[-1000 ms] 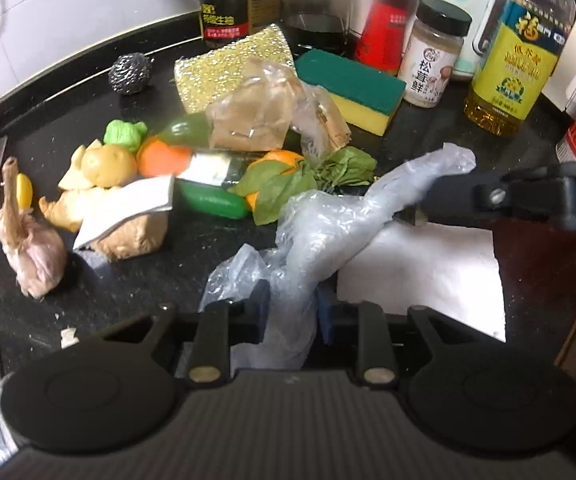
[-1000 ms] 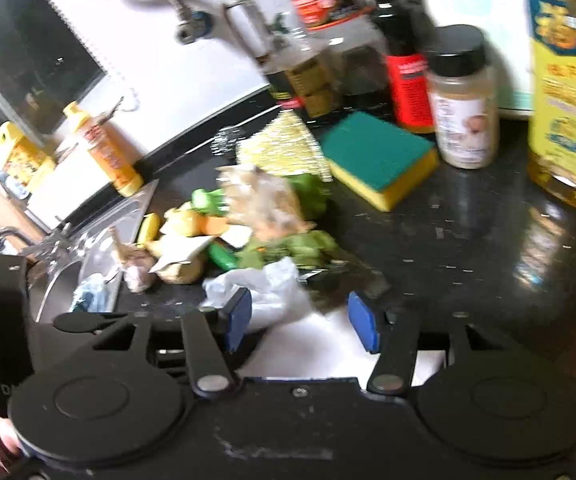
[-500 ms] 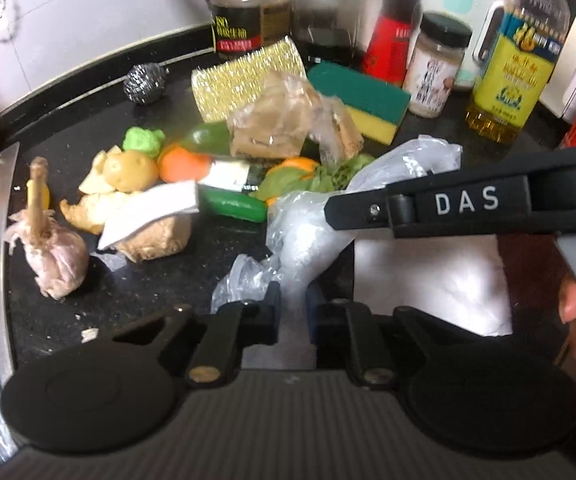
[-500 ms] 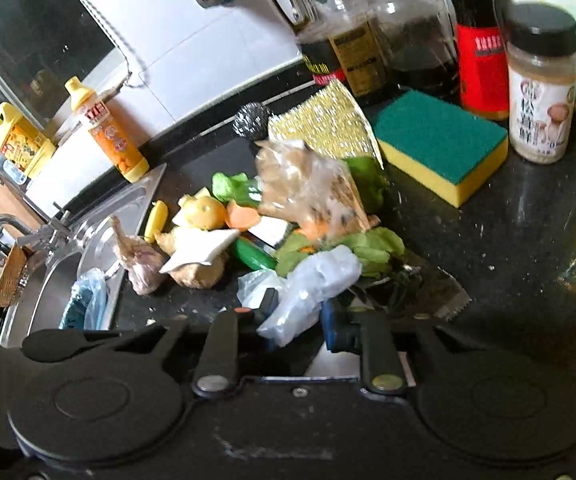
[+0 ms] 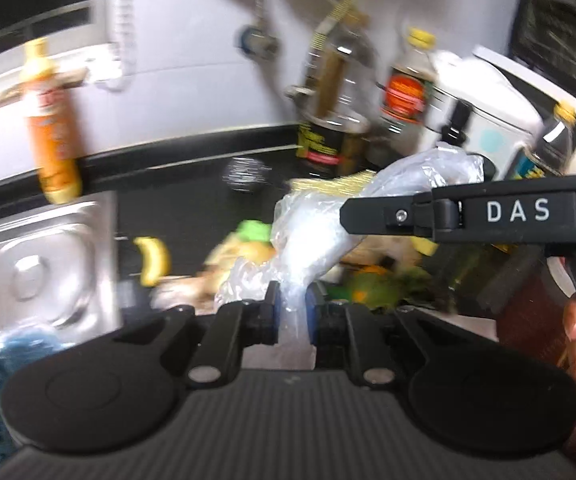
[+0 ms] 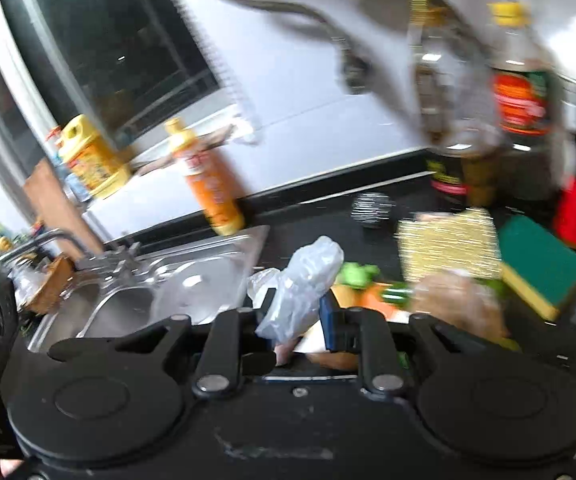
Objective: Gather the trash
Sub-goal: 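Carry the plastic bag to the blue-bagged bin and release it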
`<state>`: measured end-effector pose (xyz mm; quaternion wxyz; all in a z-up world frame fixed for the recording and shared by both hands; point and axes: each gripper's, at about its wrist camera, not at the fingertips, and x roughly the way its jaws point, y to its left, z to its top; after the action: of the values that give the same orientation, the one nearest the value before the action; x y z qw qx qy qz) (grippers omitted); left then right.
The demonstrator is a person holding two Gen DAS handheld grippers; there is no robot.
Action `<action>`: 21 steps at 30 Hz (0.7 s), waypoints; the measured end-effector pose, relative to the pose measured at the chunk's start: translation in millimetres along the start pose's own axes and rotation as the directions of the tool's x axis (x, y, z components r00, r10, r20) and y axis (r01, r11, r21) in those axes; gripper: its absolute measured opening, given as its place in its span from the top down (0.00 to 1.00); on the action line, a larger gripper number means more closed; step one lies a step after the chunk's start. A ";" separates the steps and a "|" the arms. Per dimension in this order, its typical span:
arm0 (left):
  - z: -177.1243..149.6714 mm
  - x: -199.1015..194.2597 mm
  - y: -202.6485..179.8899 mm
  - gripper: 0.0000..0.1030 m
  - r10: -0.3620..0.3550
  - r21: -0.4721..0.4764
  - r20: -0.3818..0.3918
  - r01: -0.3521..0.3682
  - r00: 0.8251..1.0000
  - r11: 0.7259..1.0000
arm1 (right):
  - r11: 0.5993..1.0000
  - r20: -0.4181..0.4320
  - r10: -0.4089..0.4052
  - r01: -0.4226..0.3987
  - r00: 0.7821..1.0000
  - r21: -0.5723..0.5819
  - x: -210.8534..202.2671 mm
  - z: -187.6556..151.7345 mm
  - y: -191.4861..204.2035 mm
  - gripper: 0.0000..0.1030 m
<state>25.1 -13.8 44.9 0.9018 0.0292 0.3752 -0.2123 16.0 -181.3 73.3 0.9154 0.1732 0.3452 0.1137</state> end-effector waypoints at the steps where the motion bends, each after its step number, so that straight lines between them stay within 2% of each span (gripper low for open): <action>1: -1.8 -3.7 11.1 0.88 0.010 -0.013 0.003 -0.010 1.000 1.000 | 1.000 -0.009 0.016 -0.016 1.000 -0.010 6.3 0.7 11.0 0.80; 7: -28.1 -31.4 88.1 0.88 0.086 -0.112 -0.013 -0.087 0.996 0.990 | 0.991 -0.101 0.097 -0.105 0.990 -0.082 57.4 -5.1 83.9 0.80; 12: -61.5 -46.1 149.2 0.88 0.144 -0.196 -0.067 -0.155 0.987 0.968 | 0.979 -0.194 0.135 -0.161 0.972 -0.127 105.3 -22.4 139.7 0.80; 17: -86.9 -40.8 186.8 0.88 0.162 -0.241 -0.139 -0.192 0.977 0.951 | 0.972 -0.272 0.141 -0.185 0.952 -0.145 137.7 -51.4 182.7 0.80; 21: -101.6 -37.0 208.4 0.87 0.163 -0.263 -0.177 -0.206 0.971 0.943 | 0.971 -0.318 0.127 -0.183 0.939 -0.153 155.5 -68.8 201.1 0.80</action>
<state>18.8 210.3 -24.6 0.8814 -0.0473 0.4650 -0.0688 66.4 70.0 12.5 0.8508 0.0968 0.4563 0.2421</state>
